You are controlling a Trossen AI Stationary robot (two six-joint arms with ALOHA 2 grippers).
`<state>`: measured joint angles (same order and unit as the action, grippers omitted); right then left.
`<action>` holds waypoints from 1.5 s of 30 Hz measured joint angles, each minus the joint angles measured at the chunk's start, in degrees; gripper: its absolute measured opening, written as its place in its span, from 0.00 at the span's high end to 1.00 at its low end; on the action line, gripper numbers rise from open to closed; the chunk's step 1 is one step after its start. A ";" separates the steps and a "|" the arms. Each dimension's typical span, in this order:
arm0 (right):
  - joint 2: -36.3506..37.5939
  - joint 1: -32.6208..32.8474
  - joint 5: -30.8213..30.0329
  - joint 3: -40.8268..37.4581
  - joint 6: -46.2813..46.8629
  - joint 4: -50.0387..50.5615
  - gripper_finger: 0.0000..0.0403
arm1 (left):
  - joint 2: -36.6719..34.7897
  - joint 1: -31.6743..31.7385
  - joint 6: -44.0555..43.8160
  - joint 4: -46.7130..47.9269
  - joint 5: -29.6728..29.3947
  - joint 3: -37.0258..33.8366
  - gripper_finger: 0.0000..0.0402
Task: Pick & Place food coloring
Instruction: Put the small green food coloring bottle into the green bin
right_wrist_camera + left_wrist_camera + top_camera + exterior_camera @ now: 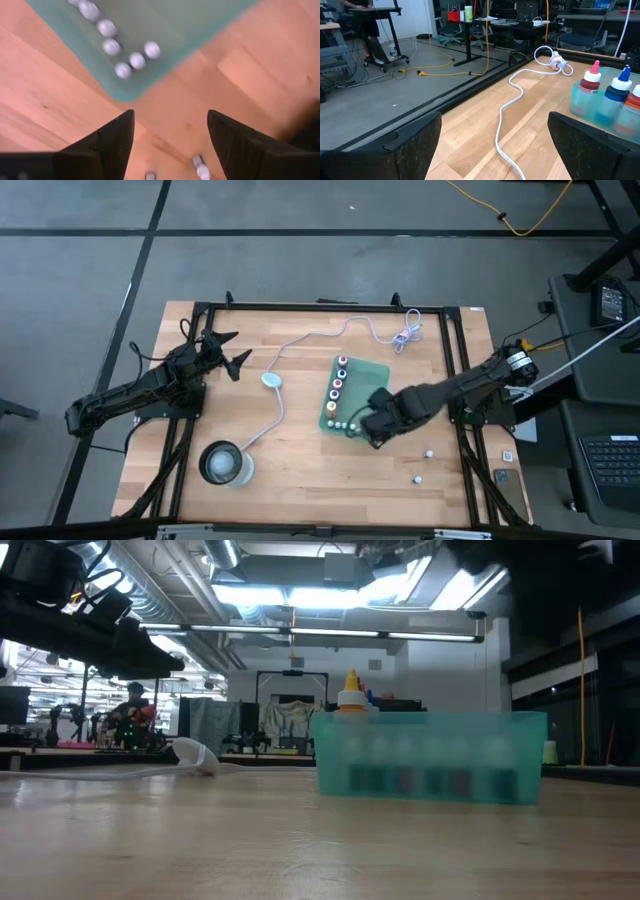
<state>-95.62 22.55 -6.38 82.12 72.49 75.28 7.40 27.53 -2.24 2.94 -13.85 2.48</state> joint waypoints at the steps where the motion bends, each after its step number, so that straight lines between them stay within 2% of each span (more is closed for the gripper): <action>1: 0.20 1.11 -0.16 -0.15 2.29 1.02 0.37 | 0.00 0.00 0.00 0.00 0.00 0.01 0.10; 7: 2.50 6.58 0.44 -5.49 14.43 1.18 0.40 | 0.00 0.00 0.00 0.02 0.00 0.01 0.10; 15: 6.26 13.25 5.11 -15.03 28.79 -2.32 0.42 | -0.02 0.00 0.00 0.01 0.00 0.02 0.10; 23: 8.57 19.65 6.61 -23.57 40.92 -7.79 0.42 | -0.01 0.00 0.00 0.02 0.00 0.01 0.10; 28: 9.21 21.87 6.71 -27.47 43.27 -11.01 0.42 | 0.00 0.00 0.01 0.02 0.00 0.02 0.10; 33: 9.21 23.20 9.58 -30.76 44.30 -14.30 0.42 | 0.00 0.00 0.00 0.02 0.00 0.00 0.10; 40: 9.20 24.19 9.53 -34.46 44.29 -21.17 0.42 | 0.00 0.00 0.00 0.02 0.00 0.02 0.10; 45: 9.19 24.23 8.39 -34.66 42.73 -21.90 0.44 | 0.00 0.00 0.00 0.02 0.00 0.02 0.10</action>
<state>-86.43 46.78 2.01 47.47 115.22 53.38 7.40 27.53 -2.24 2.96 -13.85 2.50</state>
